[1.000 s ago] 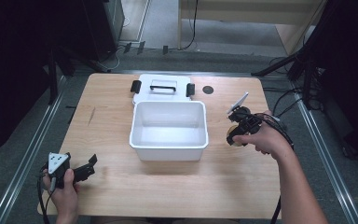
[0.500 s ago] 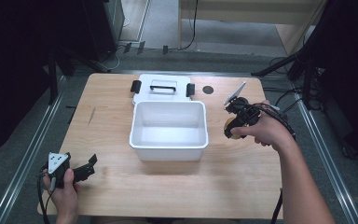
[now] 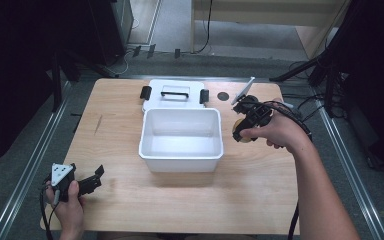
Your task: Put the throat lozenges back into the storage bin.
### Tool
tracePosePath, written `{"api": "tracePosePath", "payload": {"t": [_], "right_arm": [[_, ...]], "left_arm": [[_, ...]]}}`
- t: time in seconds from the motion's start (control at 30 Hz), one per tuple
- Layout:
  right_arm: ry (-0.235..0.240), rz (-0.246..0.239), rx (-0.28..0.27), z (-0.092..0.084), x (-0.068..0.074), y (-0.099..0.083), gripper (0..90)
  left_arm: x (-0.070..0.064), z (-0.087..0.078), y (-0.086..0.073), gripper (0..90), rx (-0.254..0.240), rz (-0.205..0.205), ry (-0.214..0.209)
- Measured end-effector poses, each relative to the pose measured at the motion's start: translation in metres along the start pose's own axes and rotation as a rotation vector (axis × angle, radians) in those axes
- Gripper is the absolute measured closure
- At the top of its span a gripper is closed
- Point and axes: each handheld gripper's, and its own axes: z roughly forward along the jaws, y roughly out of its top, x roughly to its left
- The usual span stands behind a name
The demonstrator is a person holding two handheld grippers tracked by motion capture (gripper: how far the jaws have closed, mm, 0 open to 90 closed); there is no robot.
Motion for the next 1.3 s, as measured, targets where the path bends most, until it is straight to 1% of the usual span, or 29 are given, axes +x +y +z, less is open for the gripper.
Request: {"api": "tracePosePath", "payload": {"t": [0.17,0.43,0.5,0.53,0.57,0.6,0.67,0.73,0.8,0.83,1.0,1.03,1.07,1.1,1.2,1.23,1.27,1.3], "right_arm": [[0.011,-0.006,-0.001,-0.004,0.005,0.006,20.6],[0.013,-0.044,-0.014,-0.007,0.014,0.017,20.6],[0.014,-0.038,-0.011,-0.008,0.015,0.018,20.6],[0.014,-0.047,-0.014,-0.008,0.015,0.019,20.6],[0.019,-0.042,-0.012,-0.009,0.017,0.02,20.6],[0.018,-0.052,-0.015,-0.009,0.017,0.022,20.6],[0.017,-0.047,-0.01,-0.009,0.02,0.024,20.6],[0.02,-0.061,-0.011,-0.01,0.024,0.027,20.6],[0.021,-0.06,-0.016,-0.01,0.026,0.028,20.6],[0.02,-0.07,-0.019,-0.011,0.028,0.03,20.6],[0.02,-0.077,-0.019,-0.012,0.033,0.034,20.6],[0.018,-0.084,-0.021,-0.012,0.034,0.035,20.6],[0.021,-0.08,-0.021,-0.012,0.036,0.036,20.6],[0.021,-0.087,-0.021,-0.011,0.039,0.038,20.6],[0.023,-0.092,-0.022,-0.011,0.042,0.04,20.6],[0.022,-0.106,-0.023,-0.011,0.043,0.041,20.6],[0.025,-0.099,-0.022,-0.011,0.045,0.042,20.6],[0.023,-0.107,-0.022,-0.011,0.046,0.043,20.6]], "left_arm": [[0.0,0.0,0.0,0.0,0.001,0.005,0.0],[0.0,0.0,0.0,0.0,0.001,0.001,0.0],[0.0,0.0,0.0,0.0,0.003,0.003,-0.001],[0.0,0.0,0.0,0.0,0.004,0.003,-0.001],[0.0,0.0,0.0,0.0,0.005,0.003,-0.001],[0.0,0.0,0.0,0.0,0.004,0.002,-0.001],[0.0,0.0,0.0,0.0,0.004,0.002,-0.001],[0.001,0.0,0.0,0.0,0.003,0.002,-0.002],[0.001,0.0,0.0,0.0,0.004,0.002,-0.002],[0.001,0.0,0.0,0.0,0.003,0.002,-0.002],[0.001,0.0,0.0,0.0,0.003,0.001,-0.003],[0.001,0.0,0.0,0.0,0.003,0.001,-0.003],[0.001,0.0,0.0,0.0,0.003,0.001,-0.003],[0.001,0.0,0.0,0.0,0.003,0.001,-0.002],[0.001,0.0,0.0,0.0,0.003,0.001,-0.003],[0.001,0.0,0.0,0.0,0.003,0.0,-0.003],[0.001,0.0,0.0,0.0,0.003,0.0,-0.004],[0.001,0.0,0.0,0.0,0.003,0.0,-0.004]]}}
